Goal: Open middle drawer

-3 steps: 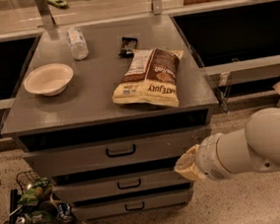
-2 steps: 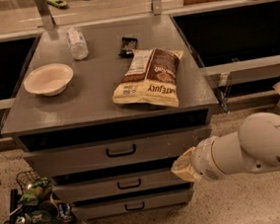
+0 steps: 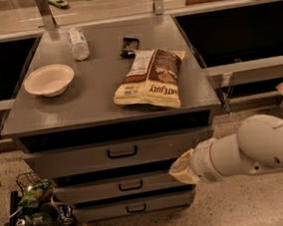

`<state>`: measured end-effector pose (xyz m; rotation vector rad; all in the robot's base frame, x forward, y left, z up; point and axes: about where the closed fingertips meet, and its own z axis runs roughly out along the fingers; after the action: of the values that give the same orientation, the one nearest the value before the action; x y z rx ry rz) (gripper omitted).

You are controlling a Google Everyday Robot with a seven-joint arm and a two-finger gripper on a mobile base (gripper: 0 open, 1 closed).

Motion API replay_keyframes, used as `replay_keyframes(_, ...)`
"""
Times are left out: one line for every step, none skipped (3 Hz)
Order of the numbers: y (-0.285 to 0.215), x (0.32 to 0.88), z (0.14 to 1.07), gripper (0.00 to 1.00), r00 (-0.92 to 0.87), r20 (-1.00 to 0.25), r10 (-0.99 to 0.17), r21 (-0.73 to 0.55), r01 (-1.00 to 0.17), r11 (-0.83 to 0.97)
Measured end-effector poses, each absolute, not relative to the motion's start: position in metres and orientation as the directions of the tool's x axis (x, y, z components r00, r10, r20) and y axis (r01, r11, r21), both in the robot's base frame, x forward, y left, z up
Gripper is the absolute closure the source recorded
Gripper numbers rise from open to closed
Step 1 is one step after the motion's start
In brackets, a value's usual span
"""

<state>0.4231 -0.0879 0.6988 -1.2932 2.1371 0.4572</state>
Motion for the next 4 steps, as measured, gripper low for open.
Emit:
replay_keyframes(-0.067,0.424,0.695,1.00,-0.324,-0.665,-0.673,-0.008,-0.898,0.440)
replay_keyframes(-0.033,0.432,0.680,1.00,-0.277,-0.681,-0.678,0.000,-0.926,0.378)
replay_keyframes(-0.033,0.432,0.680,1.00,-0.277,-0.681,-0.678,0.000,-0.926,0.378)
replay_keyframes(-0.035,0.432,0.668,1.00,-0.306,-0.672,-0.675,0.012,-0.915,0.403)
